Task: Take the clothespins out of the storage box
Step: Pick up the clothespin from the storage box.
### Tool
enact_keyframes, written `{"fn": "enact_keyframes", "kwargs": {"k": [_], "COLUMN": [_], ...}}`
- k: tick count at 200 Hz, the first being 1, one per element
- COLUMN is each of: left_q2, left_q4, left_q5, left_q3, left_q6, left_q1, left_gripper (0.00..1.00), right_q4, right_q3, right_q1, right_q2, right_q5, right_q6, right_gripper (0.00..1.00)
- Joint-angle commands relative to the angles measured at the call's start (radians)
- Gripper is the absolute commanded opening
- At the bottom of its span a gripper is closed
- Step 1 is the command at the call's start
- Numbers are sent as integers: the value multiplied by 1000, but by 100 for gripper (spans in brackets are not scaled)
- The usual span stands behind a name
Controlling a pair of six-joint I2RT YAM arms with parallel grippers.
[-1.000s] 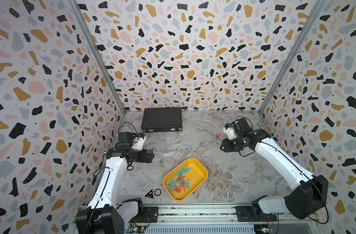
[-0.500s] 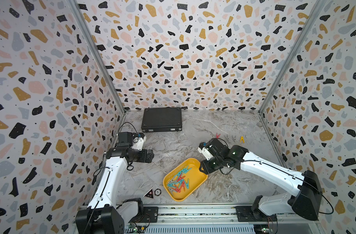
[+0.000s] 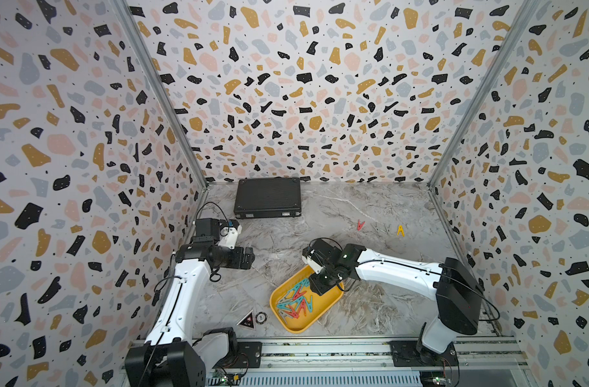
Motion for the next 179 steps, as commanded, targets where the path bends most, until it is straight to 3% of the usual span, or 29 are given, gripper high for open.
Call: {"fn": "enact_keyframes", "kwargs": {"k": [1,32,87,179], "left_q2": [-2,-3,5,5], "left_q4": [15,16,14,15], "left_q5": [0,-1,4,0], "left_q3": [-2,-3,-3,-3], "left_q6": [11,11,13,13], "left_q1": [5,5,5,7], "left_gripper": [100,100,100,100], "right_q4": [-104,-160,-124,-42], "right_q3": [86,123,128,158], "right_q1": [0,-3,-3,-65], "right_q2": [48,111,148,190], "right_q5": [46,95,65,-28], "right_q6": [-180,-323,-515,-638], "right_gripper": [39,38,42,43]}}
